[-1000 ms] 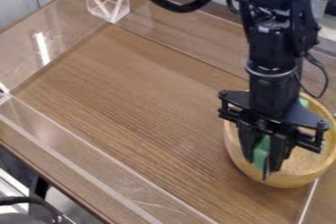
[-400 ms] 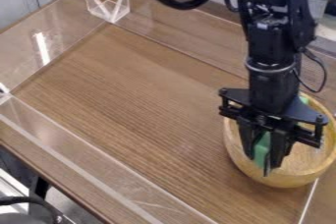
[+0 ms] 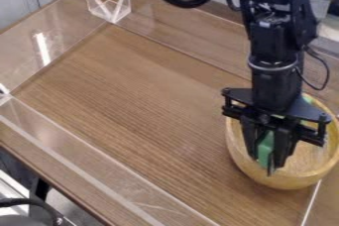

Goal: Put the green block in the brown bowl

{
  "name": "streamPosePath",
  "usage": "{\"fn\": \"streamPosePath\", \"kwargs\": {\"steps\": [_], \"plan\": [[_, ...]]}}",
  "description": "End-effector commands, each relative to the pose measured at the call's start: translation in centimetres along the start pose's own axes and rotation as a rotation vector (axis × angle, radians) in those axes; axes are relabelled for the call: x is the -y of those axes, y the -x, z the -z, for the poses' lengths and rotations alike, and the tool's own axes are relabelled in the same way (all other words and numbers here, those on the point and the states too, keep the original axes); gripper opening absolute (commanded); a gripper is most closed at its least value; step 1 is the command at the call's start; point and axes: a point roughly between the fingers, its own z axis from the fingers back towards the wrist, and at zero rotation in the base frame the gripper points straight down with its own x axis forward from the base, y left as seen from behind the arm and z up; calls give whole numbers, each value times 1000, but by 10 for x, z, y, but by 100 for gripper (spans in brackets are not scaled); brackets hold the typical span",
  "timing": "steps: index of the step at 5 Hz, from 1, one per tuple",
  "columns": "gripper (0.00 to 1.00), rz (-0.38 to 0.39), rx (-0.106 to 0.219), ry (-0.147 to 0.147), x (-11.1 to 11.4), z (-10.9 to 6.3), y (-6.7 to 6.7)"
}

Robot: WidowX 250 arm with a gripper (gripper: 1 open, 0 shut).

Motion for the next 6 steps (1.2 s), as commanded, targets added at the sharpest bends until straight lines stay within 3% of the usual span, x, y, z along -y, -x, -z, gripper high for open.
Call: {"fn": "streamPosePath", "kwargs": {"steps": [1, 6], "plan": [[0, 3, 46, 14, 1, -9, -12], [0, -1, 34, 26, -4, -3, -19]]}}
